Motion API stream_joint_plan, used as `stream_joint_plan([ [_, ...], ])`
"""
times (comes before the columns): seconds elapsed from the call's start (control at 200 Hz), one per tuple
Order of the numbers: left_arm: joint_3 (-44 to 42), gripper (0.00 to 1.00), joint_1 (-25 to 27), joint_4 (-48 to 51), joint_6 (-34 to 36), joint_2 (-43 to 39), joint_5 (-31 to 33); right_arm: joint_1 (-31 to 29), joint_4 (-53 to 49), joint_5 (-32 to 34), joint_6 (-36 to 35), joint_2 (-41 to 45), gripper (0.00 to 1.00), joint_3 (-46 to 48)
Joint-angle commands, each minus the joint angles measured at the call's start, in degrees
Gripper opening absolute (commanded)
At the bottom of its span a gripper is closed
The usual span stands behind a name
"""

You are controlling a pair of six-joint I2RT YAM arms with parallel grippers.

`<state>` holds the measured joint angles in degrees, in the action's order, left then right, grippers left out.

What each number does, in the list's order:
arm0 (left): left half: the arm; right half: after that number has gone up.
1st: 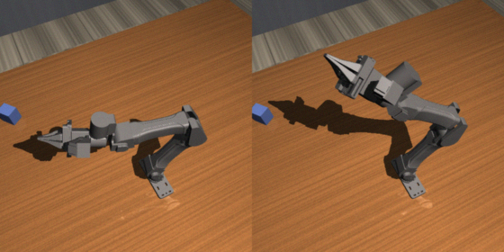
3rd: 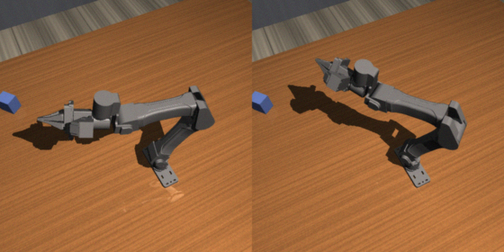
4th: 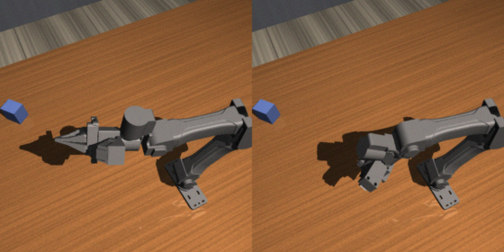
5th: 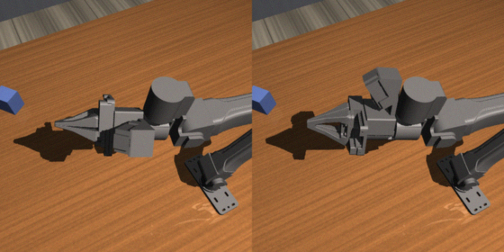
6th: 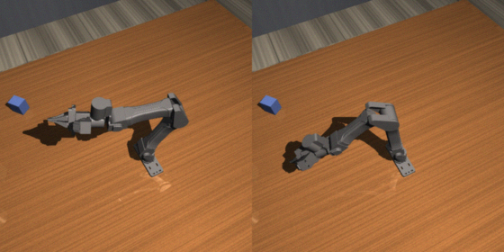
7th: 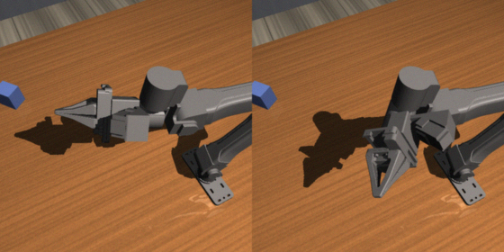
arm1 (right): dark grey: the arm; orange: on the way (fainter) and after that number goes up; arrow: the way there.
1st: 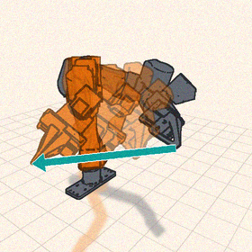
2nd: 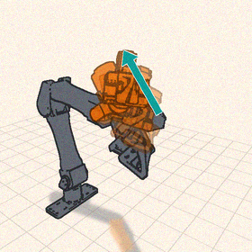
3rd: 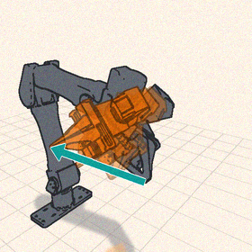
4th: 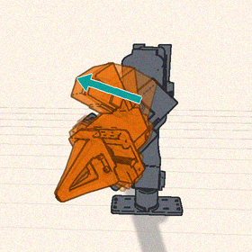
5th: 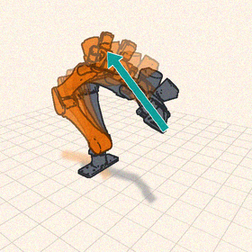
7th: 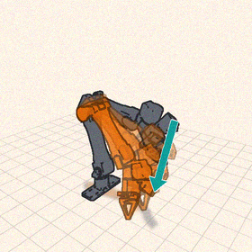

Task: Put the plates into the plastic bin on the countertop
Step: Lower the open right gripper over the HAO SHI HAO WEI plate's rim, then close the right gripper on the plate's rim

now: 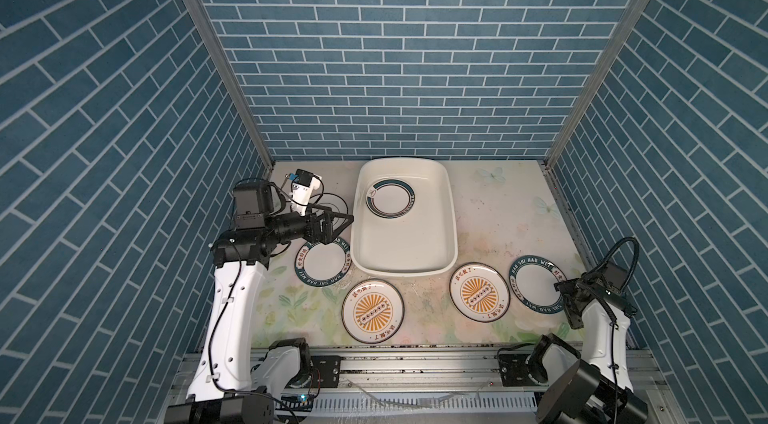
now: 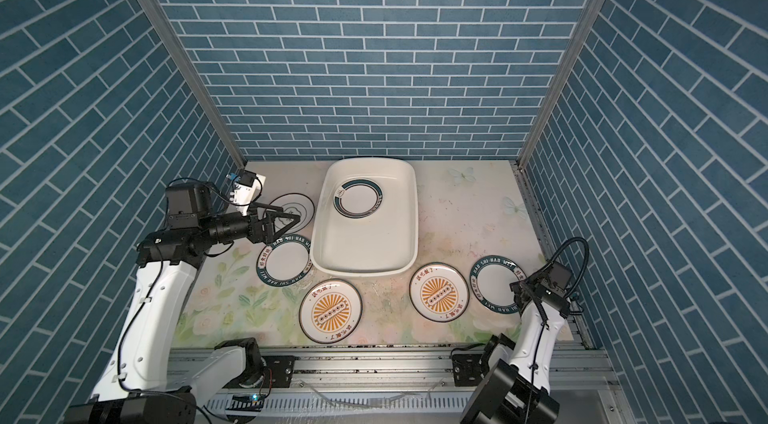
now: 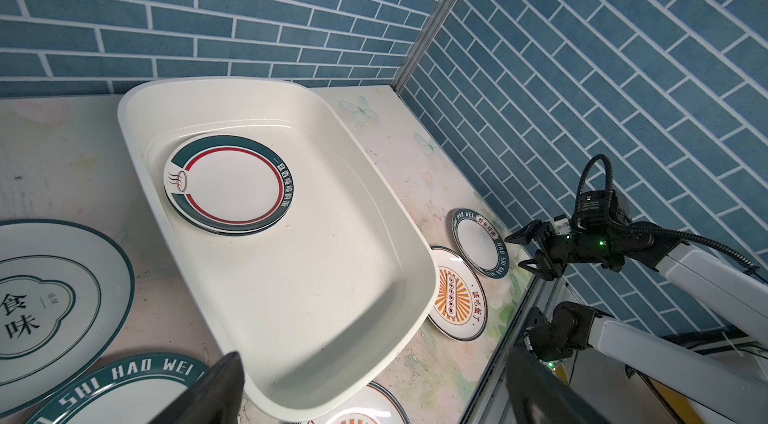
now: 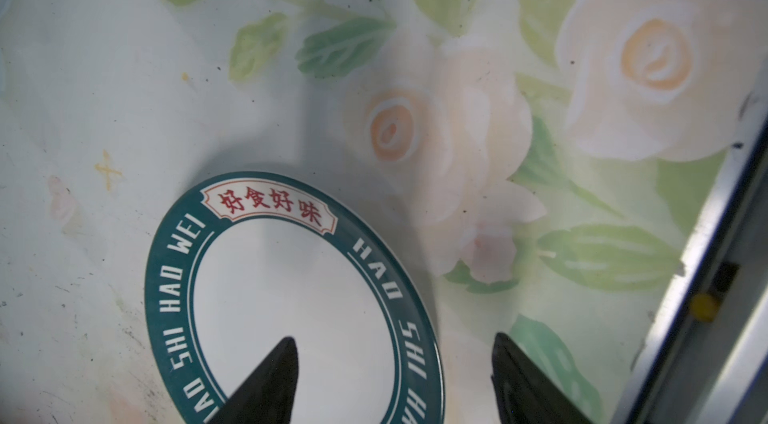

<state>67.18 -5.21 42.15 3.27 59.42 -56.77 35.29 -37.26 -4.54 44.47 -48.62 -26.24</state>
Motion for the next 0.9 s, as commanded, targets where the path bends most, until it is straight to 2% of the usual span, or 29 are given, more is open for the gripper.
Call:
stream_joint_plan([
  [0.0,1.16,1.00,0.29,0.61,0.61,-0.97,-0.44,0.95,1.53,-2.49,-1.13,-0.46,0.74,1.22],
  [0.425,0.98,1.00,0.29,0.48,0.73,-1.15,-0.44,3.56,7.25,-9.84,-1.66,-2.24,0.77,3.98],
  [0.895,0.58,0.99,0.29,0.41,1.01,-1.99,-0.25,4.33,13.31,-16.78,-2.29,-3.56,0.73,6.23],
])
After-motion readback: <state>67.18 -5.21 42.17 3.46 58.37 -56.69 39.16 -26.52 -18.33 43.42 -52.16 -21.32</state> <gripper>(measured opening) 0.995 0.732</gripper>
